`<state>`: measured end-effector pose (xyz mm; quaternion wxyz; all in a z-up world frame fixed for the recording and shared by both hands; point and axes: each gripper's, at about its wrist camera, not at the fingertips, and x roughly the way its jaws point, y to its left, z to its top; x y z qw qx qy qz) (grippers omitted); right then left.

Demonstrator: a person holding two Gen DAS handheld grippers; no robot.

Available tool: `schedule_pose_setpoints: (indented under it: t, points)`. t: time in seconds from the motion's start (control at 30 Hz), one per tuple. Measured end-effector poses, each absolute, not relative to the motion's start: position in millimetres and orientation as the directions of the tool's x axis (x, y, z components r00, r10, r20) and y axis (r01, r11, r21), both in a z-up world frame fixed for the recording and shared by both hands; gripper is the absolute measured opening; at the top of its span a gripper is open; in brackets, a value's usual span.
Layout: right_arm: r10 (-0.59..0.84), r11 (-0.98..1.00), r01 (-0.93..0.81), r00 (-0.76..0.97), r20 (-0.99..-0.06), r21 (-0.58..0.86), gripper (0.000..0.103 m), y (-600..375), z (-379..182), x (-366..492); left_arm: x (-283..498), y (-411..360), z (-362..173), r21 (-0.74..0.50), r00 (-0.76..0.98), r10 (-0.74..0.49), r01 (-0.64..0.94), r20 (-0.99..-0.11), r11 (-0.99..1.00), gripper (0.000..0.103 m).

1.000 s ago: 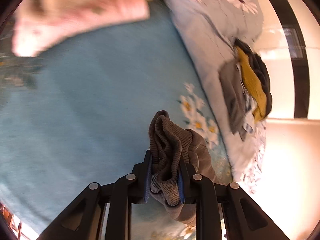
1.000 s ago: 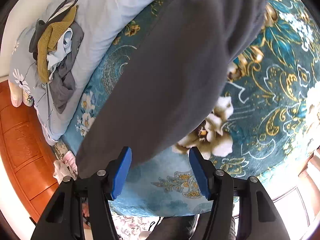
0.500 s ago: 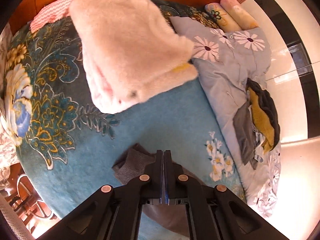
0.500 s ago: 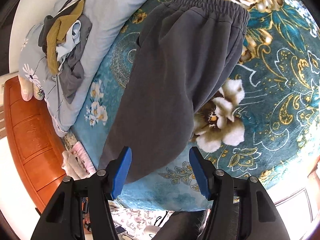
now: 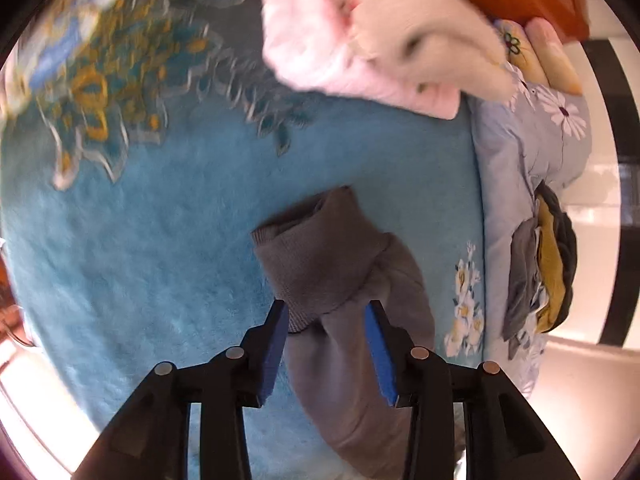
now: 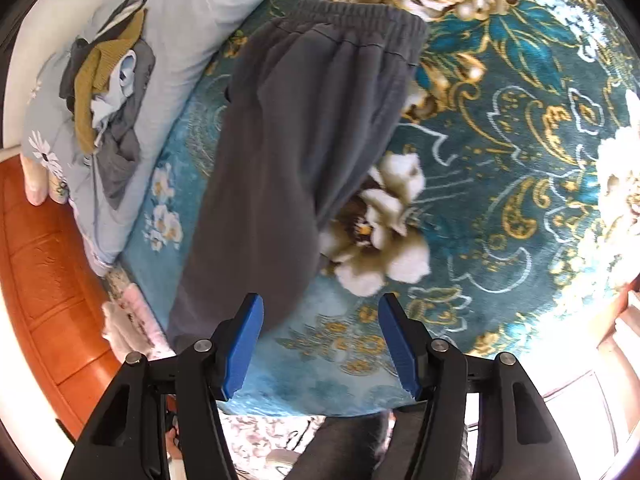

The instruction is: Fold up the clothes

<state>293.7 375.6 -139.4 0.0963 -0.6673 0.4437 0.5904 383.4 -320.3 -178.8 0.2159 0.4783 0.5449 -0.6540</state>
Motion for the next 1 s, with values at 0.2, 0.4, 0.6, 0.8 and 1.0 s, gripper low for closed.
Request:
schedule_pose_setpoints:
  t: [0.2,0.4,0.6,0.8,1.0]
  points:
    - [-0.436,-0.657,-0.677,-0.018,-0.9,0.332,0.061,361.8,-134.7,291.9,373.1,-317.2,-213.7,-0.533,-0.469,0.256,0.772,-0.845,-0.346,0.047]
    - [-0.407,-0.743,-0.6,0.055,-0.912,0.296,0.061,328.3,-133.8,271.0,359.6,-315.4,-221.9,-0.515,-0.447,0.258,0.708,-0.856,-0.482,0.049]
    - [-0.408,-0.798,-0.525,0.106,-0.907,0.297,0.061,289.3,-136.5,247.9,353.0,-316.2,-221.5,-0.49,-0.426,0.247,0.698,-0.87,-0.522,0.05]
    - [-0.41,-0.832,-0.465,0.15,-0.899,0.302,0.061,257.5,-139.5,233.7,349.1,-322.2,-227.0,-0.501,-0.425,0.266,0.715,-0.865,-0.487,0.058]
    - [-0.41,-0.834,-0.464,0.159,-0.898,0.298,0.061,245.1,-141.1,234.2,357.5,-328.1,-233.4,-0.567,-0.492,0.282,0.73,-0.823,-0.381,0.055]
